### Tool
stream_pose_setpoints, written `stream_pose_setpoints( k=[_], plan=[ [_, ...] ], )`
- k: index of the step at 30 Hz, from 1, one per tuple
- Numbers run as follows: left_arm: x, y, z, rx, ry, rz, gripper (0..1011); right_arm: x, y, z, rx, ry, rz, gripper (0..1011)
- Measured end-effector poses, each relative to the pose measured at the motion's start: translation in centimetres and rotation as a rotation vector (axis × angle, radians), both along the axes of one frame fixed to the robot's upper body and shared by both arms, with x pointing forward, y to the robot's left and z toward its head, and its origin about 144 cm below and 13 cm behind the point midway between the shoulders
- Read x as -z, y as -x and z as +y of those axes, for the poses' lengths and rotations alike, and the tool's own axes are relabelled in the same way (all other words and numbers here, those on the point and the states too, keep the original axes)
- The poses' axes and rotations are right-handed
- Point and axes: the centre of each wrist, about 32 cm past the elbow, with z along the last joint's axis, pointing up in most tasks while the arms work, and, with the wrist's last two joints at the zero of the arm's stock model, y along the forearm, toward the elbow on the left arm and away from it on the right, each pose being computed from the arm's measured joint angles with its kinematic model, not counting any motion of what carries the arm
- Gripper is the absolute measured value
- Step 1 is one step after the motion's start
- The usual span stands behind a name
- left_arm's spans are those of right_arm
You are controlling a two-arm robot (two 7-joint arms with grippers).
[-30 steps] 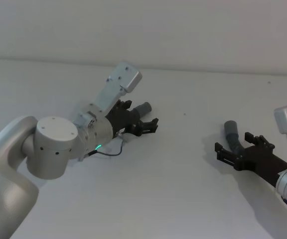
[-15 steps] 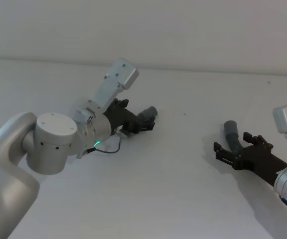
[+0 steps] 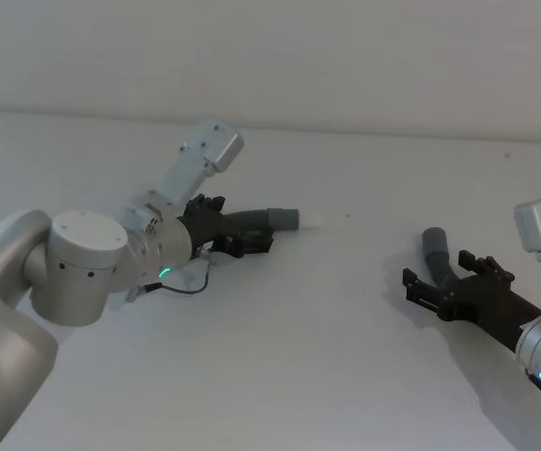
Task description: Use both hands to pick up one end of the pipe from the table, align the ends, and insert them.
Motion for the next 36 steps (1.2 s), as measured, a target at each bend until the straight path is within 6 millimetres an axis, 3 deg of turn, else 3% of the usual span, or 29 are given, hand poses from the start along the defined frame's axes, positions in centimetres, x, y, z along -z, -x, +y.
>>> stream_pose_setpoints(
  k=[36],
  plan=[
    [0.0, -1.4, 1.0, 0.123, 0.094, 0.014, 1001, 0.1, -0.4, 0.0, 0.033, -0.003, -0.017, 1000]
  ],
)
